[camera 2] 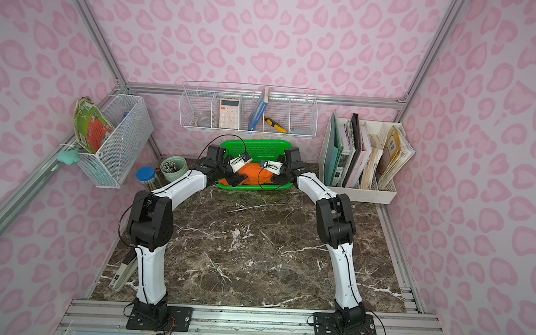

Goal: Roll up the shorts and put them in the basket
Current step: Place the shorts in the bin.

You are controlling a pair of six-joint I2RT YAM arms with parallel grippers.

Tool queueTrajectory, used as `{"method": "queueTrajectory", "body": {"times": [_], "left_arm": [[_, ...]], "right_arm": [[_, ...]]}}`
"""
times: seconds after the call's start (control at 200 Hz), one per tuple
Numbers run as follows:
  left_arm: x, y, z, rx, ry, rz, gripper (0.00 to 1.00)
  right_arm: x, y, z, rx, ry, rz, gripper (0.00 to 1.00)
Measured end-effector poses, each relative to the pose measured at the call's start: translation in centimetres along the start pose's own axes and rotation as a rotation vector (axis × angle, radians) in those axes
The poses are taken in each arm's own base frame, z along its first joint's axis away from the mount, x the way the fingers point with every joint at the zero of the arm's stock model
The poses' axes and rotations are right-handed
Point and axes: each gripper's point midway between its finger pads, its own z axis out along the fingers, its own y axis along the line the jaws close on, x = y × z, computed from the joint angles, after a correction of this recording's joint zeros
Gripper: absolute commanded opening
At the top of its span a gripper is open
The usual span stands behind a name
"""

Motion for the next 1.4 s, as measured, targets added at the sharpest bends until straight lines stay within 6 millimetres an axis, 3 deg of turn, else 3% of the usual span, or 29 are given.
{"method": "queueTrajectory", "body": {"times": [0.26,0.505,0.66,0.785,0.915,1.01,1.085,1.165,1.29,1.4], "left_arm": [[0.3,-1.1,0.3,0.075,0.005,-0.019,0.99],[0.0,0.6,-0.2,0.054,-0.016,-0.063,0.99],[-1.3,1.1,-1.0,0.052,-0.056,-0.102,0.99],[-4.0,1.9,-3.4,0.032,-0.128,-0.138,0.99],[-7.5,3.1,-8.1,-0.046,-0.248,-0.185,0.99],[-8.6,3.5,-11.4,-0.122,-0.324,-0.237,0.99],[-8.1,3.9,-13.3,-0.202,-0.349,-0.293,0.99],[-6.1,3.8,-14.6,-0.285,-0.333,-0.364,0.99],[-2.3,3.5,-16.5,-0.407,-0.286,-0.457,0.99],[1.5,3.3,-17.7,-0.517,-0.23,-0.54,0.99]], "right_arm": [[-0.7,0.0,-0.6,-0.026,-0.009,-0.025,1.0],[-1.2,0.6,-2.2,-0.084,-0.004,-0.068,1.0],[-3.3,-1.1,-4.3,-0.046,-0.037,-0.079,1.0],[-6.1,-1.4,-6.2,-0.008,-0.081,-0.087,1.0],[-8.9,-0.5,-8.7,0.035,-0.128,-0.069,1.0],[-10.4,-0.2,-11.3,0.064,-0.187,0.013,1.0],[-9.9,-1.1,-13.7,0.119,-0.213,0.103,1.0],[-8.4,-1.4,-16.3,0.176,-0.241,0.205,1.0],[-3.8,-0.9,-19.2,0.248,-0.243,0.396,1.0],[1.5,-1.2,-22.2,0.343,-0.232,0.577,1.0]]}}
